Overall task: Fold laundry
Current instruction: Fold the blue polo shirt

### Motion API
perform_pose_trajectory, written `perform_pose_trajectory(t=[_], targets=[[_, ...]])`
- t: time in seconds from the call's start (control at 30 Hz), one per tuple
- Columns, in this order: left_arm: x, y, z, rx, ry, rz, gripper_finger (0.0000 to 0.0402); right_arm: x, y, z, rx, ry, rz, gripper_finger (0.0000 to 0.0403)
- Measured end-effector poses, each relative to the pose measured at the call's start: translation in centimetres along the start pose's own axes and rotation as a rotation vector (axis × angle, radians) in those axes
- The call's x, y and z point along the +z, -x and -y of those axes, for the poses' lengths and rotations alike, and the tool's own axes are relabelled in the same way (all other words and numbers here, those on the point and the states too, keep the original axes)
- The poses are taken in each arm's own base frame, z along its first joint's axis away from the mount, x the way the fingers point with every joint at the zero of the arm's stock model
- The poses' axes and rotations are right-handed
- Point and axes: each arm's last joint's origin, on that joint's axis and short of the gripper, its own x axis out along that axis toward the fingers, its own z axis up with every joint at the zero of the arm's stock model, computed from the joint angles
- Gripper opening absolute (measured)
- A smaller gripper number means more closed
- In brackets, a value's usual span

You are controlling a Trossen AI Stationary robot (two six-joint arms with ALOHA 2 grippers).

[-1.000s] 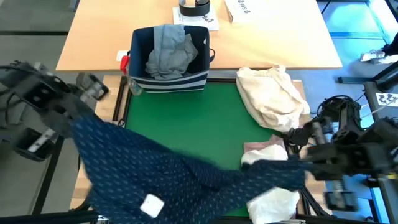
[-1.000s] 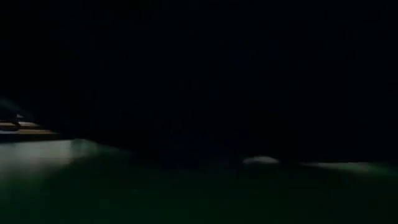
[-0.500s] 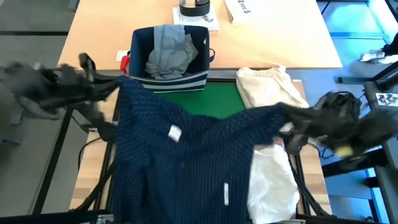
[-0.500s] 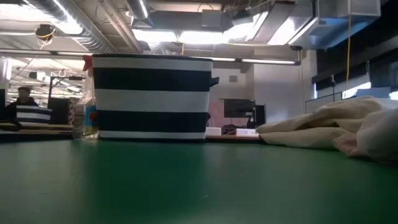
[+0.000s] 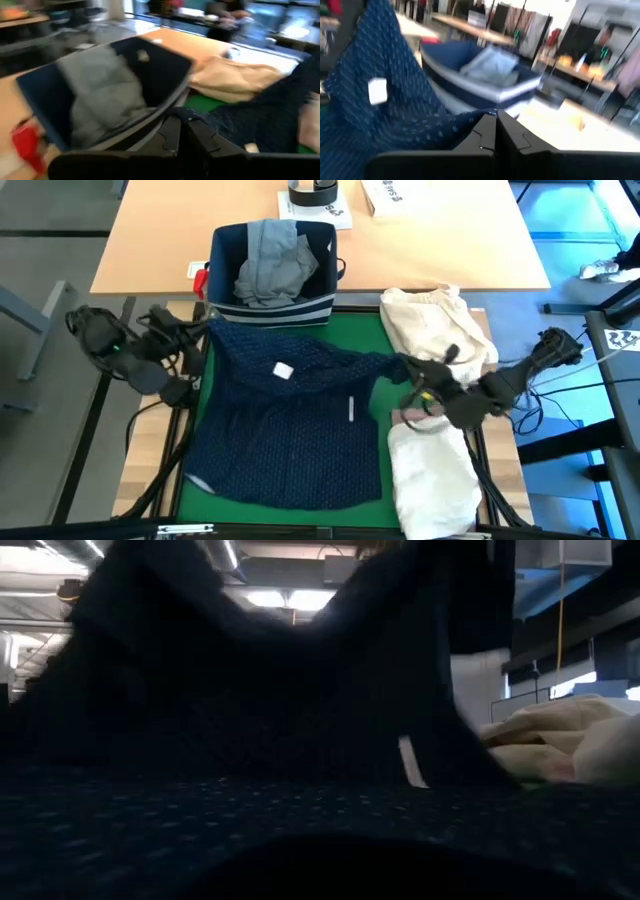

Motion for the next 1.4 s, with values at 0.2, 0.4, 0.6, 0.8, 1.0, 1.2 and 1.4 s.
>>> perform_pose_trajectory(t=[0.2, 0.4, 0.6, 0.8, 1.0, 1.2, 1.4], targets=[[-6.5, -2.3, -0.8, 0.108, 0.046, -0.054, 0.0008, -5.7, -4.0, 0.2, 0.019, -0.077, -0.189, 0.0003], [-9.9, -3.6, -1.4, 0.195, 0.027, -0.049, 0.0009, -9.5, -7.2, 1.5, -0.028, -0.160, -0.346, 0.0003], [-11.2, -4.4, -2.1, 0.292, 0.006, -0.078, 0.0048, -10.9, -9.8, 3.8, -0.195, -0.330, -0.394, 0.0015], [-10.9, -4.4, -2.2, 0.248, 0.036, -0.338, 0.0111, -10.7, -11.9, 5.3, -0.028, -0.506, -0.535, 0.0096], [-9.1, -3.9, 0.0, -0.068, 0.133, -0.515, 0.0126, -7.4, -11.1, 3.7, 0.395, -0.621, -0.594, 0.0160], [-10.8, -5.0, 4.2, -0.360, 0.154, -0.614, 0.0126, -6.1, -8.6, -0.8, 0.605, -0.587, -0.514, 0.0172], [-17.7, -6.3, 8.9, -0.503, 0.132, -0.858, 0.0126, -9.6, -7.1, -7.5, 0.697, -0.425, -0.648, 0.0172]])
